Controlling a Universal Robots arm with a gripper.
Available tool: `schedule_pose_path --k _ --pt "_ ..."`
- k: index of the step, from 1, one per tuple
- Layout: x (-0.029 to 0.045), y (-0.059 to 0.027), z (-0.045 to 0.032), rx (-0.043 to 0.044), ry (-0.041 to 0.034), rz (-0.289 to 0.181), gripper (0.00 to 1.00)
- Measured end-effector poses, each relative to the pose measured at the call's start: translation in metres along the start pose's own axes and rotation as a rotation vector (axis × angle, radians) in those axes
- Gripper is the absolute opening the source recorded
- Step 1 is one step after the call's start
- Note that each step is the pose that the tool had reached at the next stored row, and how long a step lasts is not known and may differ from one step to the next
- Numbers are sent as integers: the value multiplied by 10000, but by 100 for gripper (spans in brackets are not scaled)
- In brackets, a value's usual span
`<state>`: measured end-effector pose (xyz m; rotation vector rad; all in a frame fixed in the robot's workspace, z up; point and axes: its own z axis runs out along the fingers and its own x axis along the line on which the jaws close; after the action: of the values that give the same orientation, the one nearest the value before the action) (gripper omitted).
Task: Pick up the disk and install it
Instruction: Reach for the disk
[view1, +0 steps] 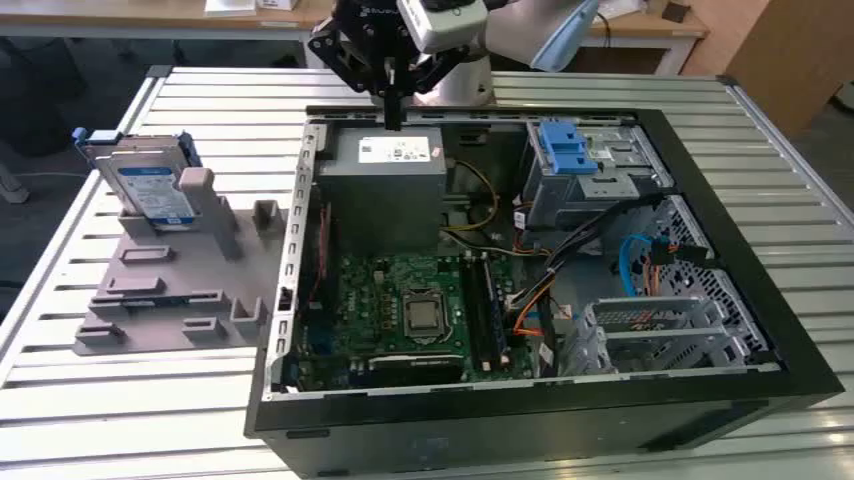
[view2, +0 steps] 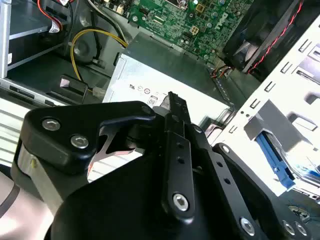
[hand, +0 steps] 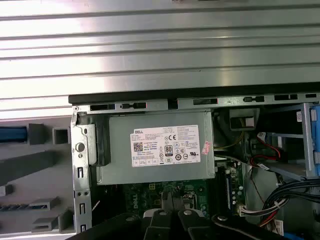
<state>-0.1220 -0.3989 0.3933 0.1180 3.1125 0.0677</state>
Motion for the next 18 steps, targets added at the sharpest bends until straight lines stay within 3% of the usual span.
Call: schedule_pose_path --k 11,18 --pt "7 0 -1 2 1 2 11" --pt "73 -6 -2 1 0 0 11"
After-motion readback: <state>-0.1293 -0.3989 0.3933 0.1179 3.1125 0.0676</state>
